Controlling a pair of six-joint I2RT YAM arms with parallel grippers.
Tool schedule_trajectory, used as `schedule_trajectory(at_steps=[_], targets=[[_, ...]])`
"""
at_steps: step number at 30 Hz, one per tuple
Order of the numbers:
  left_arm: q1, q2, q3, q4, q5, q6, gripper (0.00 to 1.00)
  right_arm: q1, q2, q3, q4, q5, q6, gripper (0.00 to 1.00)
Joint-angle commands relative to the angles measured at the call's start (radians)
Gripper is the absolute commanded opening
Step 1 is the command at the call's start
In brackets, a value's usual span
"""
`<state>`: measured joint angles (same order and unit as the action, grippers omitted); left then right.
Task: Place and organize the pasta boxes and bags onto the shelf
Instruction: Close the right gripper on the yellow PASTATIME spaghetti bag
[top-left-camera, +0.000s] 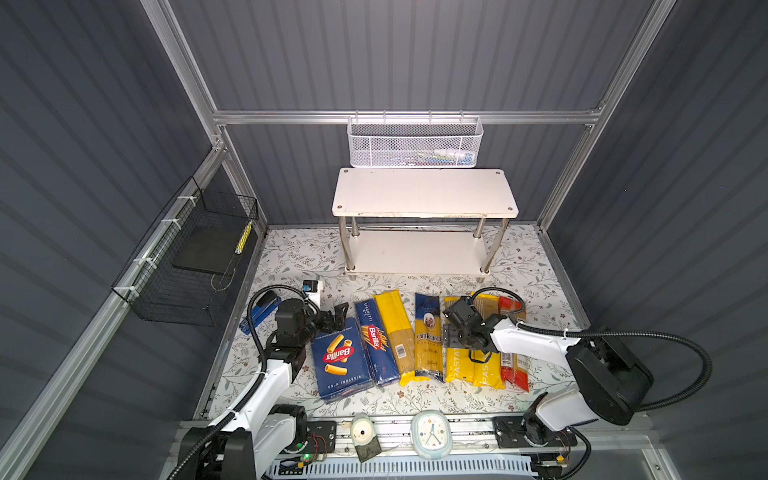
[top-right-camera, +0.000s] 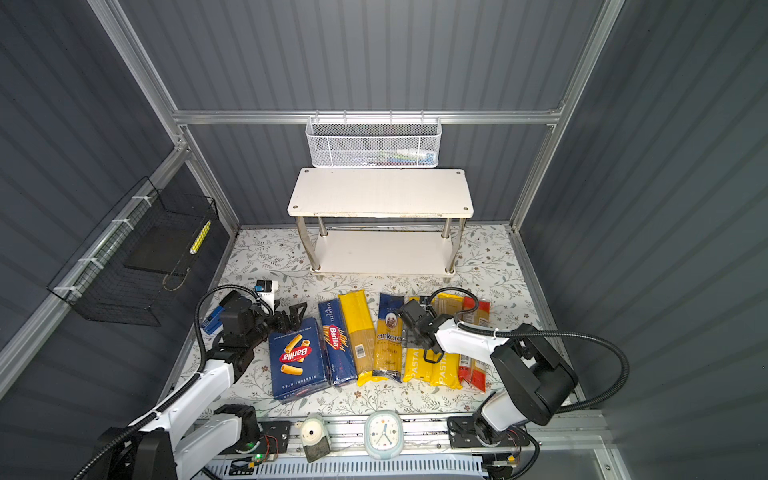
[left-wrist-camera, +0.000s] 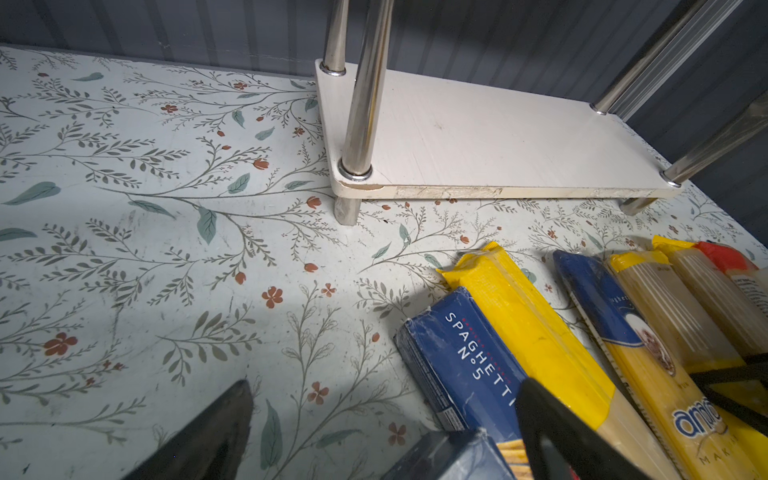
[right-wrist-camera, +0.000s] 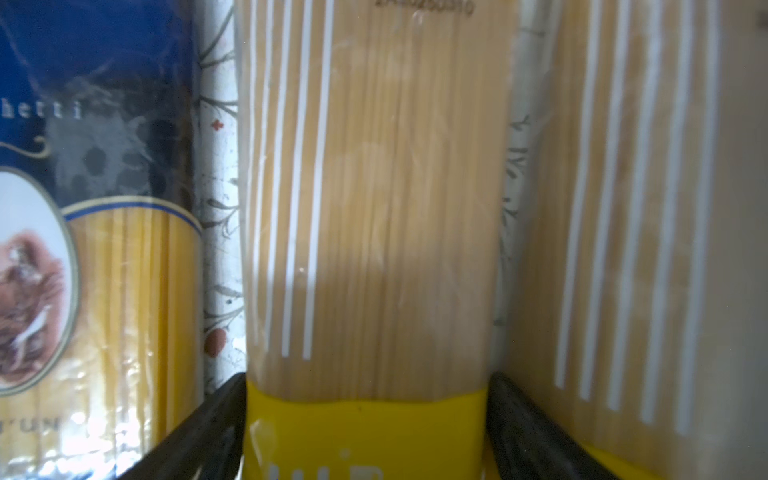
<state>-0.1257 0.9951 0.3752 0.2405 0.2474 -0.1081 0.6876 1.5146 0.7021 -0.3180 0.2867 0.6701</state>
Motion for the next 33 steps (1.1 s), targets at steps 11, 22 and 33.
schedule_trajectory(at_steps=[11,22,33], targets=[[-0.008,0.003,0.011,0.011,-0.004,0.01,0.99,0.022,0.093,0.022,-0.079,0.013,-0.005,0.86],[-0.008,0.002,0.011,0.011,-0.008,0.008,1.0,0.045,0.101,0.027,-0.105,0.06,0.0,0.76],[-0.008,0.008,0.014,0.01,-0.013,0.007,0.99,0.064,0.077,0.027,-0.101,0.108,0.022,0.65]])
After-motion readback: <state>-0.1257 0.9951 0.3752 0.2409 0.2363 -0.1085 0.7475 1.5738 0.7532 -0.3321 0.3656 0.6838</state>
